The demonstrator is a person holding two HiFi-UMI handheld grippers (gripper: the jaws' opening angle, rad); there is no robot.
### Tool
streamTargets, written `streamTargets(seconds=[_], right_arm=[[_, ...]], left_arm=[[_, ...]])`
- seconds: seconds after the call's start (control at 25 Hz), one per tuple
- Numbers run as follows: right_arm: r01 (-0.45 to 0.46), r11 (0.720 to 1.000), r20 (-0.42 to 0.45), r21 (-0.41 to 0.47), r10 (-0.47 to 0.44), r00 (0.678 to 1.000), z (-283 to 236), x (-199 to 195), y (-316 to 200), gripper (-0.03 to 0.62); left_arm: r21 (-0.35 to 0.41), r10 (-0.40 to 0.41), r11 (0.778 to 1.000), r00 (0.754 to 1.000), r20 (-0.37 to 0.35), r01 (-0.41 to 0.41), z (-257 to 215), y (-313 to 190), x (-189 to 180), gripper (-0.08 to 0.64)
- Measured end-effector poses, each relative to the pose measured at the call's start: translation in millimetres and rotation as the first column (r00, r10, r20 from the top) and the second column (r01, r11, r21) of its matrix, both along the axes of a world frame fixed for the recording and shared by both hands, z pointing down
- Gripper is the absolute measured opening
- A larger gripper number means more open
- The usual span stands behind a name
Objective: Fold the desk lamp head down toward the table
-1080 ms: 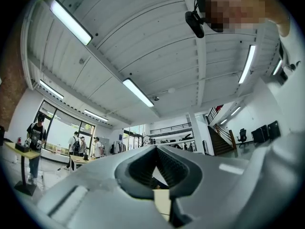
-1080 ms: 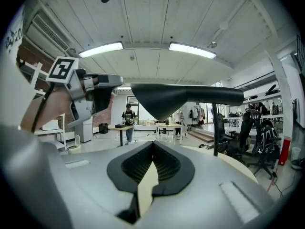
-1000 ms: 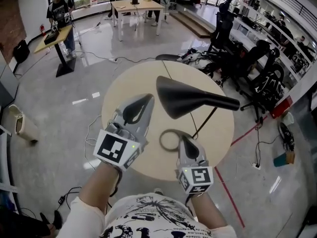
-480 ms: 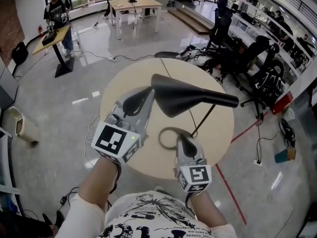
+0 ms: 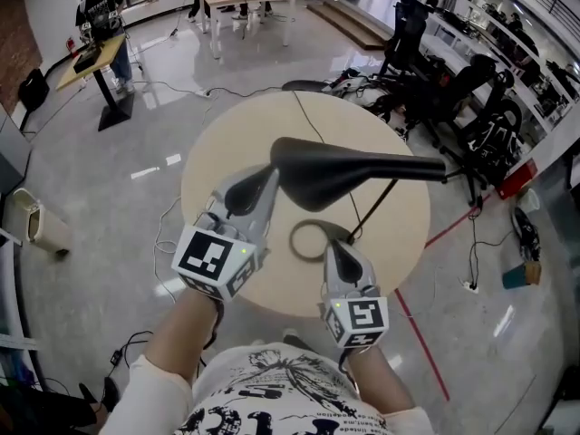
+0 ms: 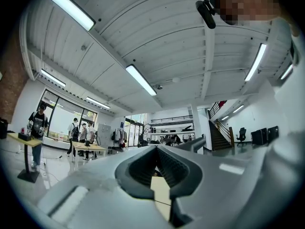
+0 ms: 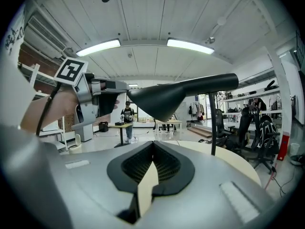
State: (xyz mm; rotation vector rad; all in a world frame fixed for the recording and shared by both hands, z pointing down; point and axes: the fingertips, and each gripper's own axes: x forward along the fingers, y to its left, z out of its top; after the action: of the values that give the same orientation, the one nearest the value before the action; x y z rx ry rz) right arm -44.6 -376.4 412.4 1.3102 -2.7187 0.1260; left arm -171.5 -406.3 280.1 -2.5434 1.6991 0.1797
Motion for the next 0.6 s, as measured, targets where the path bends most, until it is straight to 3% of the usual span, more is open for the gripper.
streamTargets(seconds=[0.6], right_arm=[[-0.045, 0.995, -0.063, -0.084, 0.039, 0.997, 39, 26, 5, 0.009]], left_arm=[[-0.183, 0.023, 0.983, 0.999, -0.023, -0.027, 89, -4, 24, -0.006]])
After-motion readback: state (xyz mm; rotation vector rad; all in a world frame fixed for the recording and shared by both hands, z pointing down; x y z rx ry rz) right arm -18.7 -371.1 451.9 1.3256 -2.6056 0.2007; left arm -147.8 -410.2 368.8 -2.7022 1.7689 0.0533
